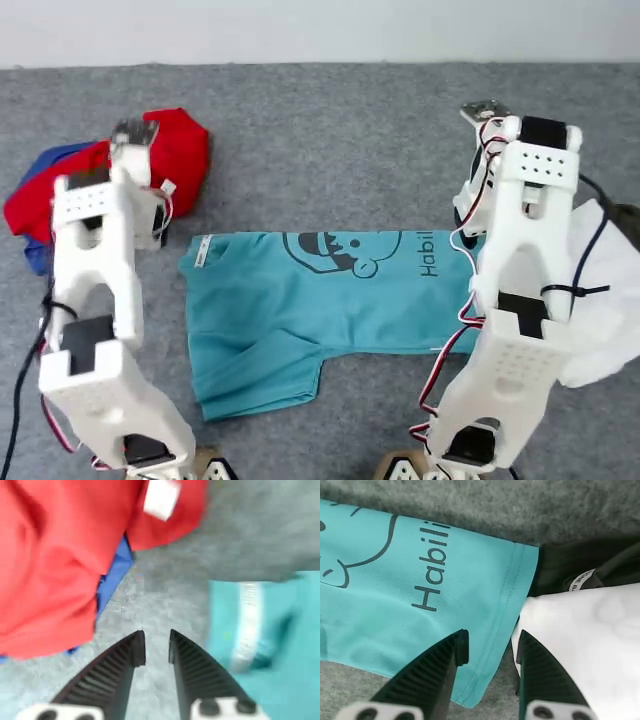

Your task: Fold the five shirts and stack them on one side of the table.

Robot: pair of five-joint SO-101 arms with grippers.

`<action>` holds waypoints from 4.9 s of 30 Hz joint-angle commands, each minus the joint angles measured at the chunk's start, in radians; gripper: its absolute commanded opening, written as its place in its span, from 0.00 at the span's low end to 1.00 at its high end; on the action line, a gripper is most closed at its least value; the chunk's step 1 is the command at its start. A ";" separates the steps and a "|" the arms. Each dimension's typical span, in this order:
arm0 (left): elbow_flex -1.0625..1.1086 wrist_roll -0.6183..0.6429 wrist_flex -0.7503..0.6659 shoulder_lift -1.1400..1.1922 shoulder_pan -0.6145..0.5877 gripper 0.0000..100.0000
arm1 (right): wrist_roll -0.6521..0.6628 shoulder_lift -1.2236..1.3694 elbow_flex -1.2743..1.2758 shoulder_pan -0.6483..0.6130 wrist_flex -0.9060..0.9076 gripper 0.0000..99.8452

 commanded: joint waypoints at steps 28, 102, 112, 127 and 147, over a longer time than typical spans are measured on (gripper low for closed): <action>-0.073 -0.041 0.069 0.334 0.150 0.08 | -0.012 -0.088 0.060 -0.019 0.042 0.17; 1.165 -0.117 -0.143 -0.904 -0.051 0.08 | -0.017 -1.532 0.848 0.275 0.038 0.17; 1.167 -0.153 -0.141 -0.907 -0.064 0.08 | 0.057 -1.635 1.007 0.084 0.036 0.17; 0.970 -0.233 0.081 -0.899 -0.066 0.09 | -0.020 -1.147 0.746 0.013 0.013 0.17; 0.957 -0.273 0.169 -0.907 -0.048 0.08 | -0.077 -0.788 0.755 -0.051 -0.194 0.17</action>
